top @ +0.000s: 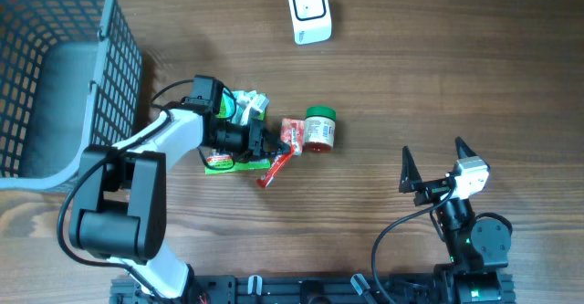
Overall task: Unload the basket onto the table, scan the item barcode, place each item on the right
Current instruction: 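Move the Nescafe sachet with left gripper and lay it beside the jar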
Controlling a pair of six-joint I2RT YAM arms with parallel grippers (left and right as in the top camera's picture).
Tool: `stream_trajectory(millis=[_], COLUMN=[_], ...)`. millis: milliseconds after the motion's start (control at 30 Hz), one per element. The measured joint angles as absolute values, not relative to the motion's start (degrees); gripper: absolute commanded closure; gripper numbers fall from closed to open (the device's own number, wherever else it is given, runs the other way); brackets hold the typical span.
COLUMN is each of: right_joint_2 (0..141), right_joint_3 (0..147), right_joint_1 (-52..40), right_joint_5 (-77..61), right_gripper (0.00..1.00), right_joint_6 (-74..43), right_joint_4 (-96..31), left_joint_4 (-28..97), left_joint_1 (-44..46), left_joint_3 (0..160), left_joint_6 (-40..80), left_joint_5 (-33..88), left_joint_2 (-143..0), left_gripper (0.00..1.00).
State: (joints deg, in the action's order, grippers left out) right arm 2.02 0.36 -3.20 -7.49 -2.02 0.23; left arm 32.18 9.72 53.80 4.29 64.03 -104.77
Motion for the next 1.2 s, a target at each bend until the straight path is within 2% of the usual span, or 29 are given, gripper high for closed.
stream_trajectory(millis=[167, 233, 267, 300, 333, 533, 633, 700, 767, 900, 1133, 1200], right_joint_2=[2.0, 2.0, 2.0, 2.0, 2.0, 2.0, 2.0, 2.0, 2.0, 2.0, 2.0, 2.0], right_joint_3=[0.4, 0.4, 0.4, 0.4, 0.4, 0.4, 0.4, 0.4, 0.4, 0.4, 0.4, 0.4], right_joint_1=[-3.2, -3.2, -3.2, -3.2, -3.2, -3.2, -3.2, -3.2, -3.2, -3.2, -3.2, -3.2], right_joint_5=[-7.5, -7.5, -7.5, -7.5, -7.5, -7.5, -7.5, -7.5, -7.5, -7.5, -7.5, -7.5], right_gripper=[0.0, 0.0, 0.0, 0.0, 0.0, 0.0, 0.0, 0.0, 0.0, 0.01, 0.0, 0.0], right_joint_6=[-2.0, -2.0, -2.0, -2.0, -2.0, -2.0, -2.0, -2.0, -2.0, -2.0, -2.0, -2.0], right_joint_4=[0.2, 0.2, 0.2, 0.2, 0.2, 0.2, 0.2, 0.2, 0.2, 0.2, 0.2, 0.2], left_joint_4=[19.5, 18.8, 18.7, 18.4, 18.4, 21.1, 28.8, 35.4, 42.2, 43.9, 44.3, 44.1], left_joint_1=[13.8, 14.5, 14.6, 14.7, 14.6, 14.6, 16.1, 19.9, 27.8, 38.0, 39.1, 39.1], left_joint_3=[53.5, 53.5, 53.5, 53.5, 53.5, 55.6, 56.7, 57.4, 57.4, 56.0, 55.8, 55.5], left_joint_6=[15.6, 18.2, 18.8, 20.1, 20.6, 21.3, 20.3, 19.2, 18.3, 19.7, 21.5, 21.8], left_joint_5=[54.2, 50.6, 49.4, 48.2, 47.5, 39.9, 32.4, 26.2, 17.4, 5.0, -0.2, -0.2], left_joint_2=[-104.8, -104.8, -104.8, -104.8, -104.8, -98.1, -89.3, -86.0, -85.7, -87.2, -87.4, -87.4], left_gripper=[0.96, 0.79, 0.77, 0.69, 0.64, 0.6, 0.58, 0.57, 0.56, 0.53, 0.52, 0.43])
